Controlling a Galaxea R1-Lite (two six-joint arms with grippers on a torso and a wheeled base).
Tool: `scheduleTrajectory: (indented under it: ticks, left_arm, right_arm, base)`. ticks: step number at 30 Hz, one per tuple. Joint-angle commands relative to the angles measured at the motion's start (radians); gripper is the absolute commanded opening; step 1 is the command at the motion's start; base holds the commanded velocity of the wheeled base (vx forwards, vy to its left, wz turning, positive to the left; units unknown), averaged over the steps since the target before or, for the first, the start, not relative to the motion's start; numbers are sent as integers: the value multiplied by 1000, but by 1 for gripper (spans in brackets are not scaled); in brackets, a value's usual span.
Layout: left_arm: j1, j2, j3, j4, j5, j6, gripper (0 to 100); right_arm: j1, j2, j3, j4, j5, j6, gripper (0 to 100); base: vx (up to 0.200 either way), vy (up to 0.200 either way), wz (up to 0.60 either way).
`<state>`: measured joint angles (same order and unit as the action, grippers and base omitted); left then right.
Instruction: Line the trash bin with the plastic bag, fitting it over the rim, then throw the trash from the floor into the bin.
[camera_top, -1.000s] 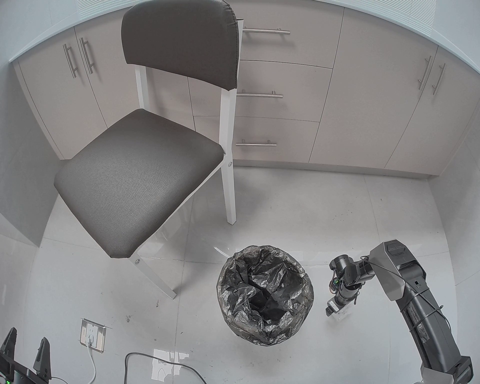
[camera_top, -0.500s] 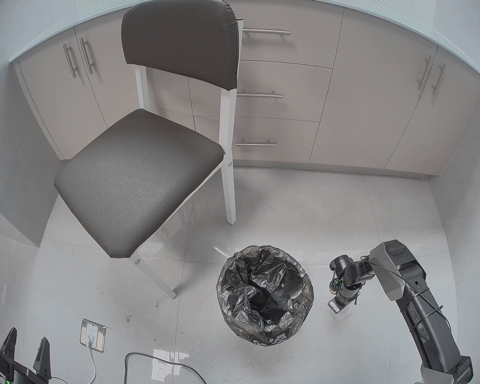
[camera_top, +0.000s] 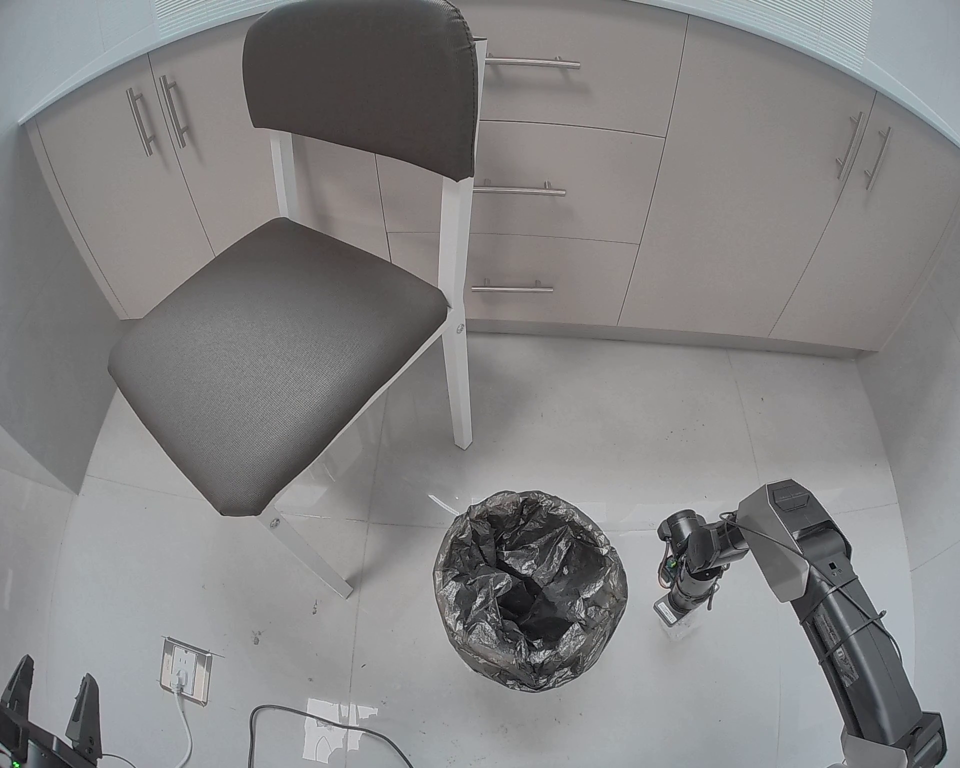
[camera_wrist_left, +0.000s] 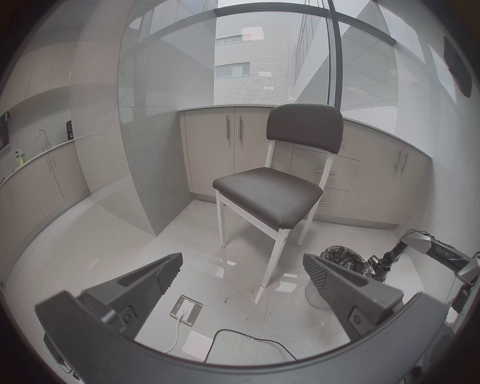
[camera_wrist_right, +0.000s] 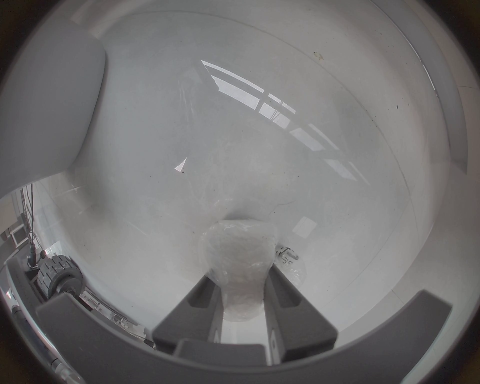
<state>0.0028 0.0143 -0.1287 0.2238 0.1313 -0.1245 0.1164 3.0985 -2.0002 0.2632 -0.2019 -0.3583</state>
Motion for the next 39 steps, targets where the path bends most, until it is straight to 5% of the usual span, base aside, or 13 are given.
scheduleTrajectory:
  ticks: [1, 11, 19, 30, 39]
  left_arm:
    - [0, -11, 1, -1, 8, 5, 100]
    - [-1, -10, 8, -14, 7, 49, 100]
    - [0, -7, 14, -24, -203, 131, 100]
    - [2, -10, 80, -162, -22, 98, 100]
    - [-6, 13, 107, -181, -121, 138, 100]
  right_arm:
    - [-1, 1, 0, -2, -1, 5, 0]
    - [-14, 1, 0, -70, -13, 9, 0]
    - [-14, 1, 0, -81, -13, 9, 0]
    - [-15, 1, 0, -96, -13, 9, 0]
    - [-15, 1, 0, -108, -13, 9, 0]
  base:
    - [0, 0, 0]
    - [0, 0, 0]
    - [0, 0, 0]
    - [0, 0, 0]
    - [0, 0, 0]
